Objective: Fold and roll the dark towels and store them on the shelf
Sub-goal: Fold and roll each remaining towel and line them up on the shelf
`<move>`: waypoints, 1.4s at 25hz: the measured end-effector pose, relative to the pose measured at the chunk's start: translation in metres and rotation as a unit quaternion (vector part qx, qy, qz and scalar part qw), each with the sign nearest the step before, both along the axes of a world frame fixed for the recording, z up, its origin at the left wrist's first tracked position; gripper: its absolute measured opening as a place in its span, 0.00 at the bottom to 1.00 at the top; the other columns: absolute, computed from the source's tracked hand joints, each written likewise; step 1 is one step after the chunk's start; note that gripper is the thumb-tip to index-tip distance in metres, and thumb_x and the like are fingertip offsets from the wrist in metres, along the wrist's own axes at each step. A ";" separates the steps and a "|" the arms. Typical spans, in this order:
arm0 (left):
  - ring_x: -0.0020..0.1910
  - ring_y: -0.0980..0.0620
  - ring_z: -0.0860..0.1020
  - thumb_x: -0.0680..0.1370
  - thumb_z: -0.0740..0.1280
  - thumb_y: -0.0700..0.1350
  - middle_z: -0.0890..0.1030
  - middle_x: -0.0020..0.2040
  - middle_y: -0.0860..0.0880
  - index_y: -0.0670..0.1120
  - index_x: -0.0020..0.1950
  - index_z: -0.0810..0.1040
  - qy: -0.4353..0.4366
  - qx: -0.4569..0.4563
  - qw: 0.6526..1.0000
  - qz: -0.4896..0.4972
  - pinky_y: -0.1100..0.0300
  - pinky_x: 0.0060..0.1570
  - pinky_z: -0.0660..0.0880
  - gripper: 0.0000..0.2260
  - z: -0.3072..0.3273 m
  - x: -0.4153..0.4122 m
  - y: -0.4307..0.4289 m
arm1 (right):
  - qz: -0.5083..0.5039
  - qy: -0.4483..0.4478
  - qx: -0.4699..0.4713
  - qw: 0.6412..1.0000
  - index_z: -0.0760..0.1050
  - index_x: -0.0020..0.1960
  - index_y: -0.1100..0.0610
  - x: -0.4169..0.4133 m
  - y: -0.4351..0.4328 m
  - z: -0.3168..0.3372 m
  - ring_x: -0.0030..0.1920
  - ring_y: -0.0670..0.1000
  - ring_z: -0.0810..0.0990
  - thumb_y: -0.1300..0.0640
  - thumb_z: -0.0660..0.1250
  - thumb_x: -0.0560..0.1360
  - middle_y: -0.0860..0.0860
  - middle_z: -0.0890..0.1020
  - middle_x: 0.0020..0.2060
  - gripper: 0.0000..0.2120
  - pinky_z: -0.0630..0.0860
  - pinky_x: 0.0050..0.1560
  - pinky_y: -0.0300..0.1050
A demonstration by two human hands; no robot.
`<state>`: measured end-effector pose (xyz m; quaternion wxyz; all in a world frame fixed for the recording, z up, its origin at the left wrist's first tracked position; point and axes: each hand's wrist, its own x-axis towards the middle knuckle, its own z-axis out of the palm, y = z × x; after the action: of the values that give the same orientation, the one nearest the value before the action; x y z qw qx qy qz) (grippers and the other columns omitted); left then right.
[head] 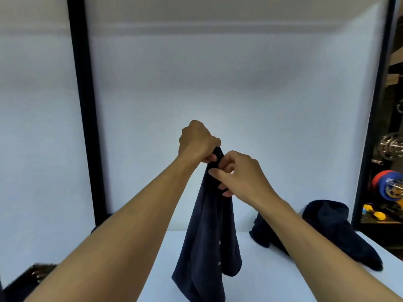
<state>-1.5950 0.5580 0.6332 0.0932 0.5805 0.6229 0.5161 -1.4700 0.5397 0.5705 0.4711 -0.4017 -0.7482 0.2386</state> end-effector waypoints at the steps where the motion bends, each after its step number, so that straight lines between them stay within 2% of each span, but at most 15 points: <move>1: 0.23 0.48 0.81 0.69 0.71 0.38 0.82 0.29 0.42 0.35 0.44 0.80 0.002 0.000 1.000 0.005 0.54 0.30 0.82 0.07 0.001 0.001 0.002 | -0.012 0.002 0.009 1.000 0.75 0.45 0.56 -0.001 0.004 -0.001 0.33 0.49 0.84 0.57 0.68 0.73 0.52 0.83 0.37 0.03 0.83 0.35 0.48; 3: 0.25 0.47 0.82 0.68 0.73 0.40 0.82 0.28 0.43 0.37 0.42 0.81 0.013 0.002 1.000 0.022 0.51 0.35 0.83 0.07 0.003 0.003 0.007 | -0.024 0.026 0.017 0.999 0.76 0.44 0.55 0.002 0.013 -0.002 0.33 0.50 0.84 0.57 0.66 0.73 0.52 0.83 0.36 0.02 0.83 0.36 0.51; 6: 0.27 0.45 0.82 0.67 0.73 0.40 0.82 0.29 0.43 0.38 0.41 0.82 0.026 0.004 0.999 0.034 0.49 0.37 0.83 0.06 0.006 0.009 0.016 | -0.045 0.012 0.029 0.998 0.75 0.42 0.53 0.008 0.024 0.002 0.32 0.51 0.84 0.46 0.70 0.71 0.49 0.82 0.35 0.11 0.83 0.36 0.50; 11: 0.26 0.47 0.82 0.70 0.70 0.37 0.83 0.29 0.43 0.39 0.42 0.82 0.035 0.007 0.999 0.018 0.52 0.38 0.83 0.03 0.011 0.019 0.033 | -0.015 0.005 0.034 0.999 0.77 0.46 0.54 0.030 0.053 0.006 0.35 0.51 0.84 0.58 0.66 0.74 0.50 0.82 0.40 0.03 0.83 0.39 0.50; 15: 0.27 0.47 0.83 0.71 0.72 0.38 0.83 0.31 0.42 0.39 0.41 0.82 0.059 0.005 0.998 0.002 0.57 0.34 0.82 0.02 0.013 0.020 0.038 | -0.017 -0.037 0.035 0.999 0.75 0.45 0.52 0.034 0.071 -0.007 0.38 0.50 0.81 0.59 0.67 0.70 0.47 0.80 0.40 0.05 0.79 0.39 0.44; 19: 0.25 0.48 0.82 0.71 0.73 0.38 0.83 0.30 0.43 0.41 0.39 0.83 0.061 0.024 0.997 0.034 0.58 0.33 0.81 0.02 0.019 -0.004 0.037 | 0.008 -0.198 -0.040 0.979 0.72 0.39 0.57 0.049 0.098 -0.050 0.37 0.52 0.79 0.62 0.64 0.71 0.52 0.78 0.37 0.03 0.74 0.37 0.44; 23: 0.27 0.47 0.83 0.71 0.73 0.39 0.83 0.30 0.42 0.41 0.39 0.83 0.037 0.000 0.993 0.112 0.54 0.38 0.82 0.03 0.013 -0.059 0.031 | -0.044 -0.187 -0.070 0.979 0.78 0.41 0.55 0.092 0.120 -0.057 0.41 0.54 0.82 0.59 0.66 0.76 0.52 0.82 0.38 0.05 0.79 0.42 0.45; 24: 0.29 0.46 0.82 0.72 0.73 0.41 0.83 0.32 0.42 0.41 0.40 0.82 0.076 -0.009 0.985 0.155 0.54 0.40 0.82 0.04 0.010 -0.068 0.029 | -0.077 -0.190 -0.033 0.978 0.79 0.42 0.52 0.099 0.123 -0.051 0.44 0.53 0.81 0.57 0.66 0.77 0.51 0.83 0.41 0.05 0.76 0.45 0.43; 26: 0.37 0.43 0.80 0.75 0.70 0.50 0.83 0.39 0.43 0.43 0.43 0.81 0.266 -0.006 0.931 0.249 0.54 0.42 0.76 0.10 -0.001 -0.069 0.028 | -0.074 -0.149 0.031 0.986 0.80 0.47 0.49 0.099 0.121 -0.029 0.49 0.48 0.79 0.56 0.64 0.79 0.46 0.83 0.45 0.07 0.70 0.47 0.38; 27: 0.41 0.45 0.79 0.74 0.69 0.58 0.82 0.42 0.47 0.47 0.45 0.82 0.326 0.009 0.918 0.226 0.55 0.44 0.74 0.15 -0.008 -0.058 0.028 | -0.041 -0.131 0.058 0.989 0.81 0.49 0.49 0.092 0.117 -0.015 0.49 0.45 0.79 0.56 0.63 0.79 0.43 0.83 0.45 0.07 0.69 0.47 0.36; 28: 0.43 0.49 0.79 0.72 0.68 0.64 0.81 0.43 0.51 0.50 0.47 0.82 0.336 0.000 0.932 0.135 0.56 0.45 0.73 0.18 -0.015 -0.039 0.026 | -0.004 -0.118 0.082 0.990 0.81 0.49 0.48 0.081 0.111 0.001 0.48 0.41 0.79 0.56 0.64 0.79 0.41 0.83 0.45 0.07 0.70 0.47 0.33; 30: 0.38 0.57 0.76 0.70 0.73 0.60 0.78 0.38 0.56 0.51 0.47 0.82 0.273 -0.066 0.955 -0.092 0.63 0.40 0.70 0.14 -0.032 0.000 0.026 | 0.042 -0.112 0.111 0.987 0.80 0.49 0.47 0.060 0.101 0.021 0.45 0.39 0.79 0.54 0.68 0.76 0.41 0.83 0.43 0.04 0.70 0.45 0.31; 31: 0.34 0.58 0.74 0.71 0.74 0.54 0.76 0.33 0.56 0.48 0.44 0.81 0.250 -0.075 0.955 -0.140 0.65 0.36 0.68 0.10 -0.037 0.011 0.030 | 0.043 -0.119 0.109 0.986 0.80 0.48 0.48 0.054 0.101 0.022 0.43 0.40 0.79 0.53 0.71 0.74 0.43 0.83 0.42 0.04 0.71 0.44 0.32; 33: 0.34 0.57 0.77 0.74 0.72 0.45 0.79 0.32 0.54 0.45 0.41 0.83 0.197 -0.047 0.972 -0.122 0.65 0.35 0.70 0.05 -0.036 0.003 0.039 | 0.029 -0.141 0.054 0.988 0.80 0.48 0.51 0.059 0.106 0.013 0.43 0.45 0.80 0.54 0.73 0.72 0.47 0.83 0.42 0.06 0.74 0.45 0.36; 35: 0.40 0.55 0.81 0.74 0.71 0.44 0.83 0.38 0.52 0.47 0.44 0.84 0.169 -0.034 0.980 -0.098 0.64 0.41 0.74 0.03 -0.035 -0.017 0.038 | 0.076 -0.064 -0.064 0.993 0.80 0.47 0.56 0.074 0.107 -0.004 0.43 0.50 0.82 0.58 0.69 0.74 0.52 0.84 0.42 0.03 0.78 0.47 0.43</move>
<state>-1.6115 0.5955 0.5978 0.0569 0.7141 0.5866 0.3777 -1.3964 0.6463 0.5667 0.3762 -0.3874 -0.7882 0.2953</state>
